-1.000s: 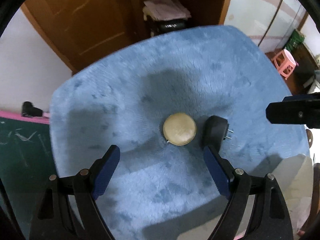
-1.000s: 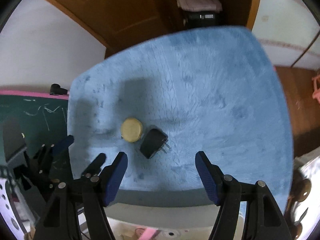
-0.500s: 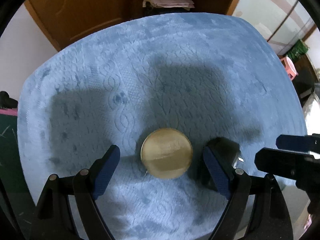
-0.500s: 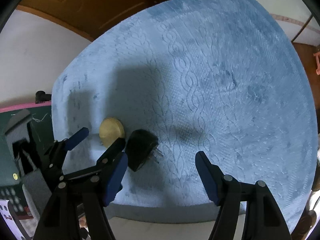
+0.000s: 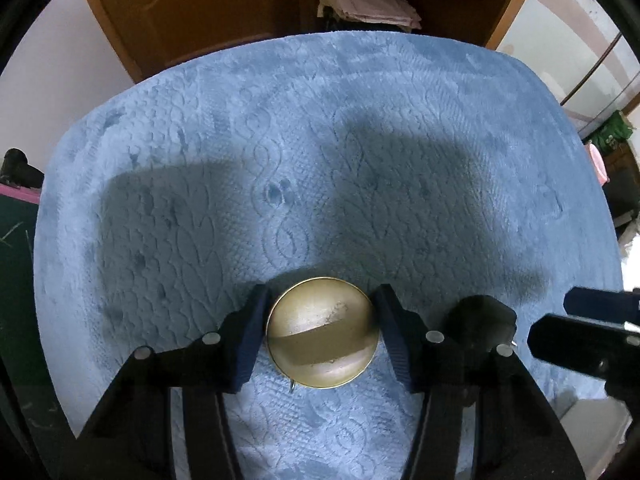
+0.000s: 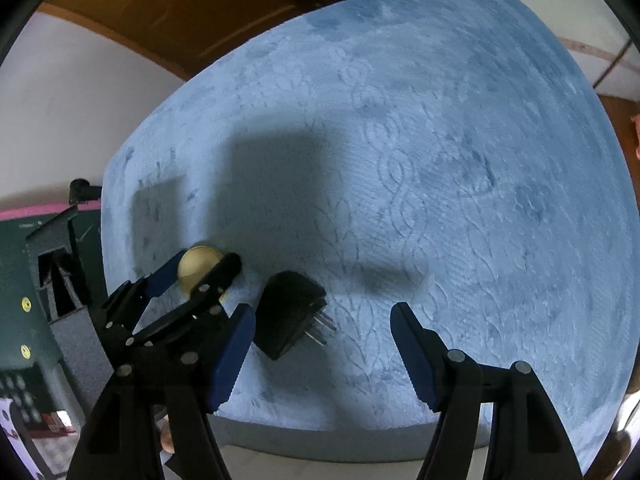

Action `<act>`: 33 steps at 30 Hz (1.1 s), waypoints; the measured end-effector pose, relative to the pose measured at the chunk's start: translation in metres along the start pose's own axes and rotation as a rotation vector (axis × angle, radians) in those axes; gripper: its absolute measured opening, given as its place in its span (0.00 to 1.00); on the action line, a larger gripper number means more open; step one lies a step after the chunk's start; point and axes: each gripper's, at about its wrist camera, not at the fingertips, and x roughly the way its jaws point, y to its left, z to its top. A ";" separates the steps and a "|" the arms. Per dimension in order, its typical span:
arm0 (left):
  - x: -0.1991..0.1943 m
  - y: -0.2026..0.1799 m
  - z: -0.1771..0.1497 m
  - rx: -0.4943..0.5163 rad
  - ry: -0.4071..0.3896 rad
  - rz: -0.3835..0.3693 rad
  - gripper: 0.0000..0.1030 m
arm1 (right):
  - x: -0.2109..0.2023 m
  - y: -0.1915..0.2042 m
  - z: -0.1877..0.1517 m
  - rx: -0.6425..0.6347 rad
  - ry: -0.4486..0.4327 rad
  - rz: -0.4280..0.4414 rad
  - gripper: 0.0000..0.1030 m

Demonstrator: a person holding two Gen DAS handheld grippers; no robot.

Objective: Organize rigid objects
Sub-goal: 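Grasp the gold compact with the left tool while the right tool grasps the black plug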

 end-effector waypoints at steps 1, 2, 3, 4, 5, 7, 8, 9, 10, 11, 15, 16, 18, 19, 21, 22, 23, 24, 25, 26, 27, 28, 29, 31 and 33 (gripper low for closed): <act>-0.001 0.001 -0.001 0.001 -0.003 0.001 0.56 | 0.000 0.002 0.001 -0.015 -0.002 0.001 0.69; -0.005 0.008 -0.002 -0.001 -0.005 0.003 0.56 | -0.001 0.004 0.001 -0.036 -0.003 -0.001 0.69; -0.008 0.012 -0.005 -0.006 -0.009 0.008 0.55 | -0.002 0.006 0.002 -0.062 -0.005 -0.010 0.69; -0.010 0.014 -0.008 -0.010 -0.011 0.008 0.55 | -0.002 0.008 0.003 -0.090 -0.008 -0.020 0.69; -0.013 0.018 -0.012 -0.017 -0.014 0.008 0.55 | -0.002 0.010 0.004 -0.116 -0.008 -0.025 0.69; -0.019 0.030 -0.021 -0.046 -0.015 0.018 0.55 | -0.002 0.015 0.004 -0.192 -0.002 -0.028 0.69; -0.022 0.039 -0.025 -0.068 -0.011 0.019 0.55 | -0.001 0.018 0.004 -0.230 0.002 -0.027 0.69; -0.024 0.045 -0.027 -0.084 -0.007 0.021 0.55 | 0.001 0.024 0.003 -0.287 0.004 -0.030 0.69; -0.028 0.051 -0.031 -0.102 -0.008 0.020 0.55 | 0.003 0.028 0.001 -0.332 0.009 -0.034 0.69; -0.032 0.057 -0.034 -0.117 -0.009 0.013 0.55 | 0.004 0.033 -0.001 -0.379 0.013 -0.040 0.69; -0.054 0.070 -0.050 -0.154 -0.024 -0.011 0.55 | 0.017 0.054 -0.012 -0.589 0.033 -0.065 0.69; -0.057 0.071 -0.053 -0.158 -0.028 -0.013 0.55 | 0.020 0.057 -0.014 -0.621 0.037 -0.066 0.69; -0.063 0.071 -0.054 -0.164 -0.036 -0.024 0.55 | 0.028 0.065 -0.018 -0.686 0.047 -0.079 0.69; -0.069 0.071 -0.056 -0.167 -0.039 -0.026 0.55 | 0.030 0.067 -0.019 -0.706 0.050 -0.083 0.69; -0.074 0.072 -0.057 -0.174 -0.044 -0.035 0.55 | 0.036 0.072 -0.022 -0.742 0.052 -0.096 0.69; -0.077 0.073 -0.058 -0.177 -0.047 -0.042 0.55 | 0.039 0.073 -0.022 -0.752 0.050 -0.108 0.69; -0.078 0.073 -0.056 -0.179 -0.050 -0.043 0.55 | 0.042 0.075 -0.023 -0.762 0.050 -0.121 0.69; -0.082 0.072 -0.058 -0.180 -0.054 -0.049 0.55 | 0.048 0.077 -0.024 -0.774 0.055 -0.145 0.69; -0.083 0.071 -0.056 -0.180 -0.056 -0.053 0.55 | 0.052 0.078 -0.025 -0.781 0.059 -0.162 0.69; -0.087 0.070 -0.057 -0.180 -0.063 -0.057 0.55 | 0.054 0.078 -0.025 -0.789 0.062 -0.177 0.69; -0.090 0.069 -0.057 -0.177 -0.069 -0.058 0.55 | 0.059 0.079 -0.027 -0.801 0.064 -0.194 0.69; -0.089 0.066 -0.055 -0.174 -0.074 -0.059 0.55 | 0.063 0.080 -0.028 -0.814 0.061 -0.222 0.69; -0.089 0.062 -0.052 -0.172 -0.079 -0.060 0.55 | 0.067 0.080 -0.030 -0.825 0.058 -0.249 0.68; -0.094 0.059 -0.052 -0.166 -0.089 -0.063 0.55 | 0.068 0.083 -0.035 -0.844 0.037 -0.269 0.62; -0.101 0.055 -0.054 -0.157 -0.100 -0.057 0.55 | 0.068 0.083 -0.038 -0.833 0.031 -0.284 0.61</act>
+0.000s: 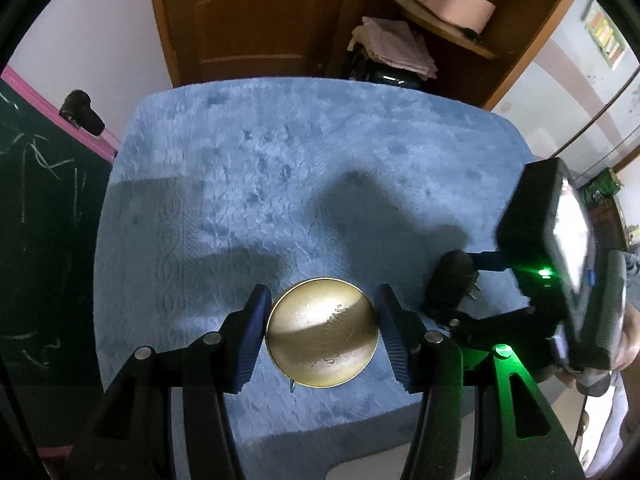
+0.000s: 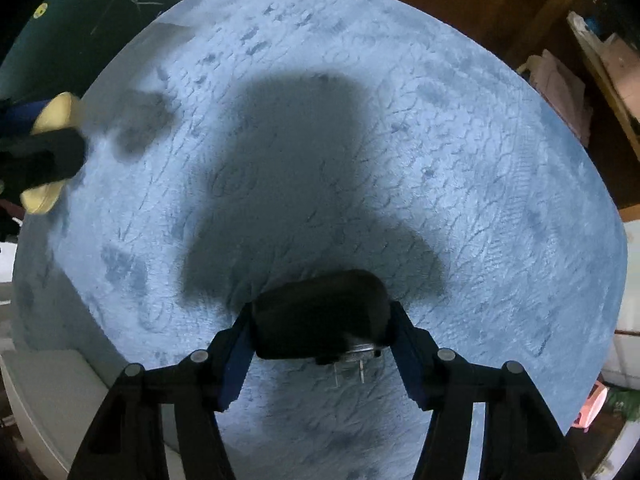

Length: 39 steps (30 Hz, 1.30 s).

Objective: Organize rigid objects
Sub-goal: 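Grasp the gold compact with the left tool while the right tool grasps the black plug, then carry the gold compact and black plug over the tray with both tools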

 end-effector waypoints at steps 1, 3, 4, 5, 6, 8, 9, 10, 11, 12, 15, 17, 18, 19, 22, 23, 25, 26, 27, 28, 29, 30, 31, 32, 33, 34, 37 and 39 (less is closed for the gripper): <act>-0.004 -0.002 -0.001 0.004 -0.004 0.001 0.55 | 0.000 0.002 -0.001 0.002 0.001 -0.010 0.61; -0.013 -0.005 -0.004 0.011 -0.017 0.006 0.55 | -0.003 0.005 -0.003 0.015 0.004 -0.023 0.61; -0.018 -0.006 -0.006 0.011 -0.023 0.002 0.55 | -0.006 0.005 -0.005 0.029 0.005 -0.021 0.61; -0.025 -0.007 -0.009 0.010 -0.029 -0.003 0.55 | -0.009 0.007 -0.006 0.039 0.000 -0.017 0.61; -0.030 -0.009 -0.012 0.011 -0.033 -0.003 0.55 | -0.018 0.007 -0.009 0.054 -0.016 -0.005 0.61; -0.045 -0.014 -0.019 0.015 -0.044 -0.004 0.55 | -0.036 0.006 -0.018 0.083 -0.051 0.033 0.61; -0.050 -0.016 -0.021 0.017 -0.049 -0.006 0.55 | -0.044 0.005 -0.022 0.095 -0.065 0.046 0.61; -0.057 -0.018 -0.025 0.020 -0.055 -0.007 0.55 | -0.056 0.004 -0.027 0.108 -0.084 0.058 0.61; -0.064 -0.020 -0.029 0.022 -0.060 -0.007 0.55 | -0.066 0.004 -0.033 0.117 -0.104 0.068 0.61; -0.073 -0.024 -0.035 0.021 -0.066 -0.009 0.55 | -0.081 0.004 -0.042 0.130 -0.133 0.089 0.61; -0.093 -0.032 -0.049 0.022 -0.082 -0.015 0.55 | -0.121 0.005 -0.068 0.152 -0.207 0.136 0.61; -0.108 -0.041 -0.062 0.028 -0.093 -0.016 0.55 | -0.144 0.010 -0.081 0.160 -0.252 0.148 0.61; -0.115 -0.046 -0.068 0.032 -0.096 -0.020 0.55 | -0.162 0.012 -0.096 0.168 -0.283 0.151 0.61; -0.121 -0.050 -0.074 0.036 -0.097 -0.025 0.55 | -0.174 0.013 -0.108 0.175 -0.307 0.156 0.61; -0.138 -0.064 -0.095 0.058 -0.112 -0.016 0.55 | -0.209 0.014 -0.143 0.201 -0.363 0.190 0.61; -0.142 -0.069 -0.102 0.064 -0.115 -0.009 0.55 | -0.217 0.015 -0.154 0.208 -0.376 0.199 0.61; -0.147 -0.076 -0.115 0.068 -0.114 -0.005 0.55 | -0.232 0.017 -0.180 0.219 -0.403 0.204 0.61; -0.149 -0.079 -0.121 0.068 -0.111 -0.005 0.55 | -0.239 0.017 -0.192 0.222 -0.414 0.208 0.61; -0.150 -0.082 -0.130 0.065 -0.103 -0.005 0.55 | -0.245 0.020 -0.208 0.227 -0.420 0.214 0.61; -0.151 -0.085 -0.137 0.063 -0.098 -0.005 0.55 | -0.246 0.021 -0.218 0.231 -0.420 0.215 0.61; -0.151 -0.088 -0.143 0.064 -0.095 0.001 0.55 | -0.249 0.023 -0.228 0.233 -0.420 0.217 0.61; -0.150 -0.091 -0.151 0.069 -0.090 0.013 0.55 | -0.250 0.026 -0.242 0.230 -0.419 0.226 0.61; -0.149 -0.094 -0.159 0.071 -0.083 0.019 0.55 | -0.249 0.030 -0.250 0.227 -0.414 0.232 0.61; -0.147 -0.096 -0.166 0.066 -0.070 0.019 0.55 | -0.248 0.034 -0.259 0.221 -0.407 0.241 0.61; -0.145 -0.096 -0.172 0.059 -0.059 0.016 0.55 | -0.245 0.041 -0.268 0.213 -0.398 0.251 0.61; -0.142 -0.098 -0.180 0.052 -0.046 0.013 0.55 | -0.241 0.045 -0.274 0.207 -0.388 0.257 0.61; -0.137 -0.102 -0.196 0.049 -0.029 0.027 0.55 | -0.227 0.063 -0.299 0.192 -0.340 0.294 0.61; -0.134 -0.105 -0.206 0.047 -0.016 0.029 0.55 | -0.216 0.075 -0.313 0.179 -0.300 0.317 0.61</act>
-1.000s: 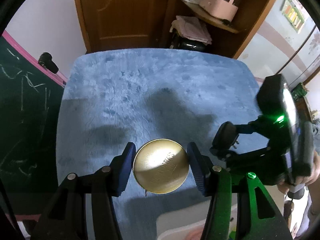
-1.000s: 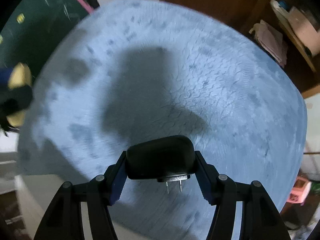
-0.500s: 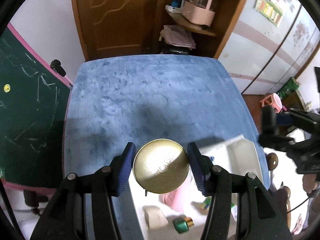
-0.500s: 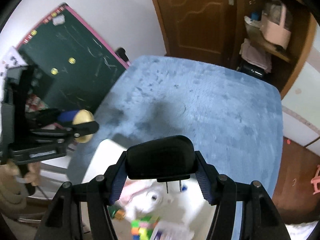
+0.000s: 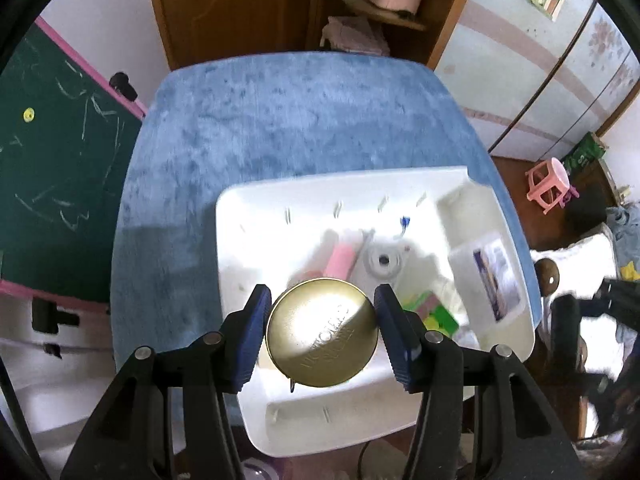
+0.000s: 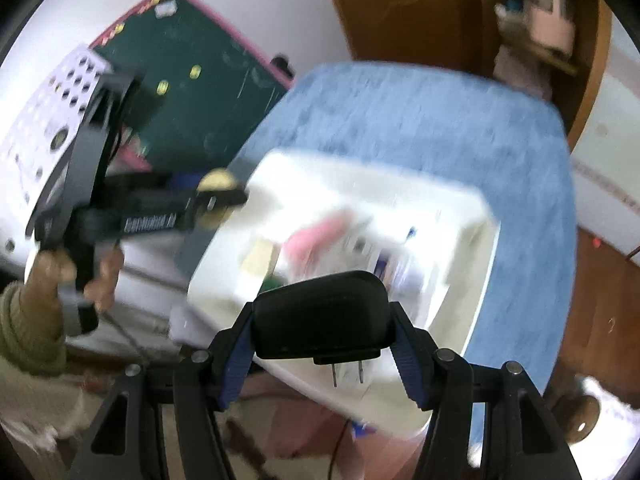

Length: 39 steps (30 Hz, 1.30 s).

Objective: Organize rigid objects
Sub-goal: 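Carry the gold compact and black plug over the tray with both tools, then release the gold compact and black plug into the tray with both tools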

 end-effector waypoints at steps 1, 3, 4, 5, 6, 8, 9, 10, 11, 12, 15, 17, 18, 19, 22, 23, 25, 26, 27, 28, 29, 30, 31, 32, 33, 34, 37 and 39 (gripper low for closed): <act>0.001 -0.001 -0.005 -0.003 0.005 -0.003 0.55 | 0.004 0.003 -0.010 -0.003 0.025 0.009 0.61; 0.005 -0.003 -0.014 -0.009 0.015 -0.006 0.55 | 0.014 0.007 -0.028 -0.005 0.063 0.019 0.61; 0.007 -0.004 -0.017 -0.012 0.019 -0.005 0.55 | 0.017 0.008 -0.034 -0.003 0.079 0.020 0.61; 0.008 -0.005 -0.020 -0.012 0.023 -0.006 0.55 | 0.021 0.008 -0.039 0.002 0.093 0.016 0.61; 0.010 -0.006 -0.023 -0.014 0.025 -0.006 0.55 | 0.026 0.007 -0.044 0.010 0.106 0.007 0.61; 0.013 -0.008 -0.027 -0.014 0.030 -0.006 0.55 | 0.033 0.004 -0.047 0.019 0.118 -0.001 0.61; 0.015 -0.008 -0.029 -0.015 0.033 -0.004 0.55 | 0.036 0.001 -0.045 0.028 0.117 -0.006 0.61; 0.017 -0.008 -0.030 -0.018 0.036 -0.003 0.55 | 0.039 -0.002 -0.043 0.035 0.113 -0.015 0.61; 0.020 -0.008 -0.030 -0.020 0.039 -0.002 0.55 | 0.041 -0.005 -0.041 0.039 0.108 -0.026 0.61; 0.021 -0.008 -0.031 -0.023 0.041 -0.001 0.55 | 0.043 -0.009 -0.039 0.043 0.099 -0.042 0.61; 0.027 -0.006 -0.031 -0.033 0.044 0.001 0.55 | 0.048 -0.018 -0.031 0.045 0.080 -0.077 0.61; 0.031 -0.004 -0.029 -0.037 0.045 0.004 0.55 | 0.053 -0.020 -0.024 0.031 0.066 -0.097 0.61; 0.035 -0.002 -0.028 -0.042 0.047 0.005 0.55 | 0.054 -0.021 -0.019 0.022 0.057 -0.107 0.61; 0.037 0.000 -0.027 -0.045 0.051 0.008 0.55 | 0.056 -0.021 -0.014 0.013 0.049 -0.112 0.61; 0.048 0.006 -0.024 -0.062 0.059 0.019 0.55 | 0.067 -0.021 0.003 0.000 0.048 -0.132 0.61; 0.051 0.008 -0.023 -0.068 0.064 0.022 0.55 | 0.071 -0.020 0.007 -0.006 0.048 -0.138 0.61; 0.059 0.014 -0.020 -0.078 0.071 0.027 0.56 | 0.083 -0.020 0.017 -0.013 0.053 -0.151 0.61; 0.061 0.015 -0.019 -0.080 0.072 0.029 0.56 | 0.088 -0.020 0.021 -0.015 0.054 -0.157 0.61; 0.064 0.017 -0.018 -0.082 0.076 0.033 0.56 | 0.094 -0.021 0.026 -0.016 0.055 -0.164 0.61; 0.067 0.018 -0.017 -0.083 0.078 0.037 0.56 | 0.098 -0.022 0.030 -0.013 0.056 -0.165 0.61; 0.069 0.020 -0.015 -0.083 0.080 0.039 0.56 | 0.102 -0.022 0.034 -0.009 0.056 -0.168 0.61; 0.073 0.022 -0.014 -0.082 0.085 0.042 0.56 | 0.107 -0.024 0.039 -0.001 0.056 -0.174 0.61; 0.076 0.023 -0.012 -0.080 0.089 0.045 0.56 | 0.111 -0.027 0.043 0.008 0.056 -0.178 0.61; 0.079 0.023 -0.011 -0.077 0.092 0.047 0.56 | 0.114 -0.030 0.047 0.019 0.057 -0.182 0.61; 0.082 0.024 -0.010 -0.074 0.098 0.049 0.56 | 0.120 -0.037 0.053 0.042 0.064 -0.182 0.61; 0.085 0.025 -0.009 -0.071 0.105 0.049 0.56 | 0.123 -0.041 0.057 0.056 0.069 -0.181 0.61; 0.094 0.025 -0.009 -0.065 0.130 0.044 0.56 | 0.135 -0.053 0.067 0.095 0.082 -0.196 0.61; 0.098 0.025 -0.008 -0.054 0.141 0.040 0.56 | 0.141 -0.061 0.072 0.122 0.096 -0.198 0.62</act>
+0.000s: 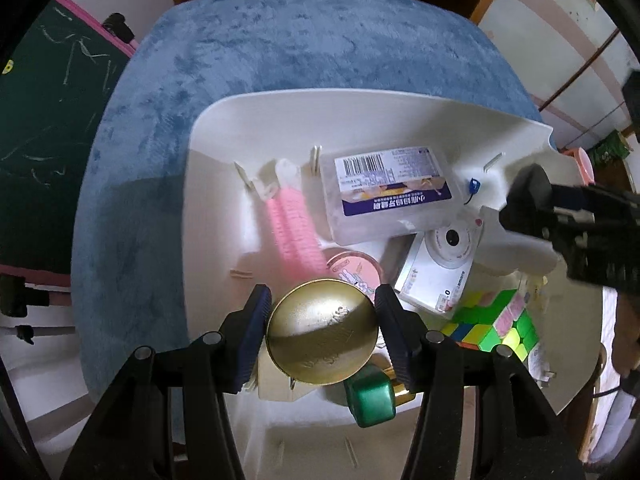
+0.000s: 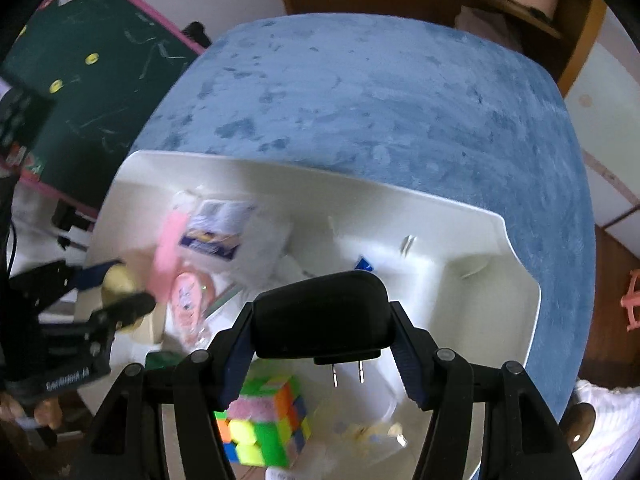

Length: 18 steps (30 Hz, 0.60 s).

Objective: Organize rigid objects
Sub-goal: 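Release the gold compact and black plug into the tray with both tools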

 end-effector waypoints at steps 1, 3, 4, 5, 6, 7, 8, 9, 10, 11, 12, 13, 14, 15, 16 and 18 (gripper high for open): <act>0.000 -0.001 0.001 0.010 -0.003 0.004 0.56 | 0.003 -0.003 0.002 0.015 0.011 0.003 0.62; 0.001 -0.003 0.003 0.025 0.007 0.000 0.59 | 0.007 -0.008 0.006 0.038 0.025 0.011 0.62; 0.002 -0.003 0.003 0.024 0.012 -0.005 0.63 | 0.010 -0.009 0.007 0.047 0.032 0.011 0.62; 0.001 -0.002 0.004 0.022 0.013 -0.011 0.67 | 0.011 -0.010 0.008 0.051 0.036 0.011 0.62; 0.000 -0.002 0.005 0.018 0.012 -0.017 0.70 | 0.012 -0.012 0.008 0.058 0.035 0.010 0.62; -0.001 -0.001 0.006 0.017 0.012 -0.020 0.77 | 0.012 -0.013 0.009 0.066 0.032 0.014 0.62; -0.003 -0.002 0.006 0.014 0.008 -0.023 0.80 | 0.010 -0.014 0.009 0.071 0.029 0.020 0.62; -0.006 -0.001 0.007 0.010 0.002 -0.026 0.80 | 0.009 -0.015 0.010 0.079 0.024 0.028 0.62; -0.008 -0.002 0.007 0.007 -0.001 -0.028 0.80 | 0.006 -0.016 0.010 0.088 0.018 0.033 0.62; -0.010 -0.002 0.008 0.005 0.000 -0.030 0.81 | 0.005 -0.017 0.010 0.093 0.013 0.037 0.62; -0.012 -0.003 0.008 0.004 0.000 -0.032 0.82 | 0.001 -0.018 0.011 0.099 0.006 0.040 0.62; -0.015 -0.004 0.009 0.004 -0.003 -0.032 0.82 | -0.002 -0.019 0.011 0.108 -0.001 0.041 0.62; -0.018 -0.005 0.010 0.007 -0.005 -0.034 0.82 | -0.006 -0.020 0.011 0.114 -0.006 0.043 0.62; -0.022 -0.007 0.010 0.012 -0.012 -0.035 0.82 | -0.011 -0.022 0.010 0.122 -0.014 0.048 0.62; -0.025 -0.009 0.011 0.015 -0.016 -0.035 0.82 | -0.015 -0.022 0.010 0.127 -0.021 0.049 0.62; -0.035 -0.013 0.012 0.022 -0.030 -0.037 0.82 | -0.029 -0.025 0.007 0.141 -0.043 0.050 0.62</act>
